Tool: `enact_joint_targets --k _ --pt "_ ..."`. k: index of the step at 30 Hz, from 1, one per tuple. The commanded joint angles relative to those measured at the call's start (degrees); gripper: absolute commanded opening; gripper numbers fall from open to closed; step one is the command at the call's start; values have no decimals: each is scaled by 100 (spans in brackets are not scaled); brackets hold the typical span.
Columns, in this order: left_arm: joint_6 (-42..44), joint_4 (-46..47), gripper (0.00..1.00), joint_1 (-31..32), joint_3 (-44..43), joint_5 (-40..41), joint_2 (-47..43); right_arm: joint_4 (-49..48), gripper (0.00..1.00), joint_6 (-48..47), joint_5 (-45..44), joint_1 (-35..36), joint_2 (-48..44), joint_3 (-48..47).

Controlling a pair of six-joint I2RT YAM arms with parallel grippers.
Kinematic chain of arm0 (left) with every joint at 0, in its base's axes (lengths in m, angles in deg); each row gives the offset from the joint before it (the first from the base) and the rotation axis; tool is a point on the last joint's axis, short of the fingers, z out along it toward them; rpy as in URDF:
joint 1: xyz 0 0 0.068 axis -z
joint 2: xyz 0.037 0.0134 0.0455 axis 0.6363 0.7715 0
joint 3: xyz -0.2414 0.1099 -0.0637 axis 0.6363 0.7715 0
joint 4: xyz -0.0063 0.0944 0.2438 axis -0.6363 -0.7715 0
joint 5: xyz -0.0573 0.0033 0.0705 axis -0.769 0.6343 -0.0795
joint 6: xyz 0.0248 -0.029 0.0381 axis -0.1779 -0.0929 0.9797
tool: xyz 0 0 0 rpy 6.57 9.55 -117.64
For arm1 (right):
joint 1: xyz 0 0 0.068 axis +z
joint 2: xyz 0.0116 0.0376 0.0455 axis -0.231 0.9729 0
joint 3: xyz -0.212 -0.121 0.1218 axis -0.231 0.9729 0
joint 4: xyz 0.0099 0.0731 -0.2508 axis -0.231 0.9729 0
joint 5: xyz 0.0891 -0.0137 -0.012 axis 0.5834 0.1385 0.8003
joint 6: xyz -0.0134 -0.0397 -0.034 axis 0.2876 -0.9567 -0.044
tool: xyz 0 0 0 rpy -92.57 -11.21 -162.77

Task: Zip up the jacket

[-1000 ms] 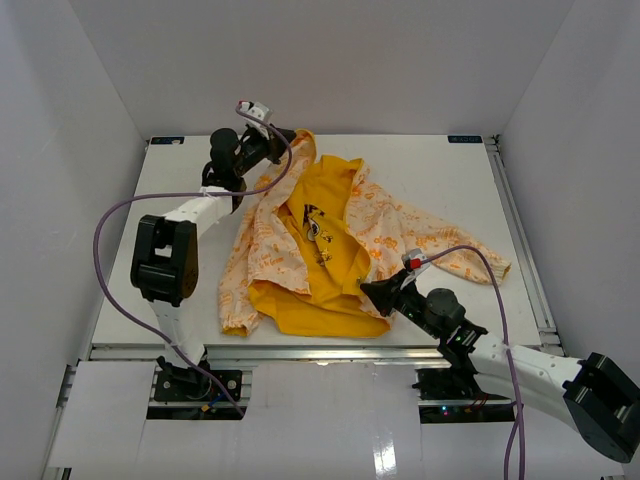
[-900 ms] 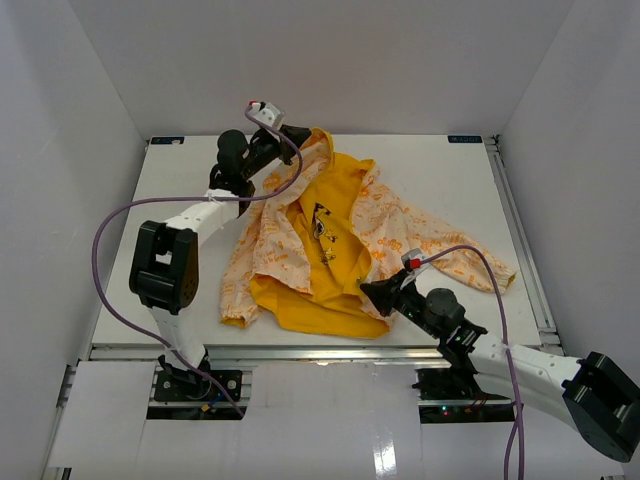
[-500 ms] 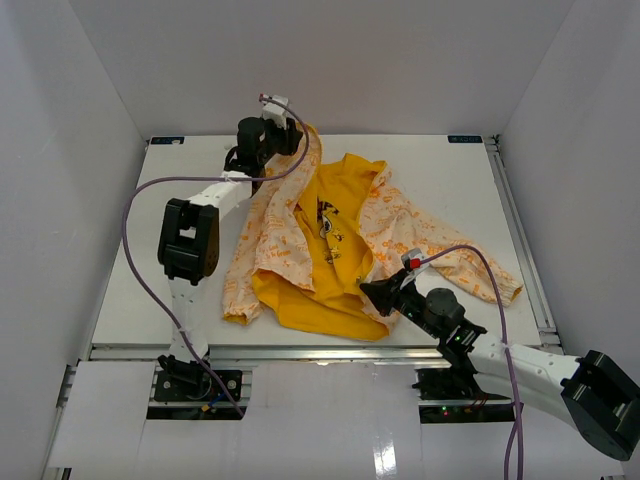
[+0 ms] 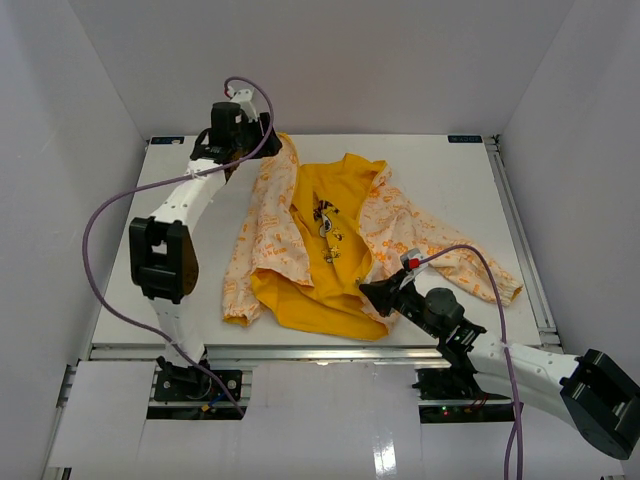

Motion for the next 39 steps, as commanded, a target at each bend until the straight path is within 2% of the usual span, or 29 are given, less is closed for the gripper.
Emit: enact_joint_targets --k 1,3,4,6,12,17,29,32,35,39 --pt "-414 -1131 69 672 1215 -36 -1801 -196 10 91 135 -8 -102 -142" --pt "-461 -988 69 1034 2259 48 -2220 -108 10 119 192 -17 -159 -141" --pt "-462 -960 69 1203 2278 54 -2228 -107 10 136 193 -9 -204 -141" --pt "-538 -902 69 1562 3152 464 -2592 -43 10 161 206 -5 -344 -113" --pt "-642 -699 69 2322 4214 834 -2609 -29 10 148 116 -4 -444 -66" --pt "-967 -662 69 2921 4343 1721 -2420 -90 10 145 96 0 -336 -36" --pt "-1289 -662 63 2950 4370 2115 -1644 -186 10 154 139 0 -300 26" --pt "-1407 -639 42 2941 4451 2161 -1784 -164 10 137 119 -2 -329 41" --pt "-1436 -496 25 2950 4615 2114 -2200 -125 11 135 101 0 -339 16" --pt "-1262 205 22 2942 5018 1616 -3002 -117 10 119 157 0 -248 -79"
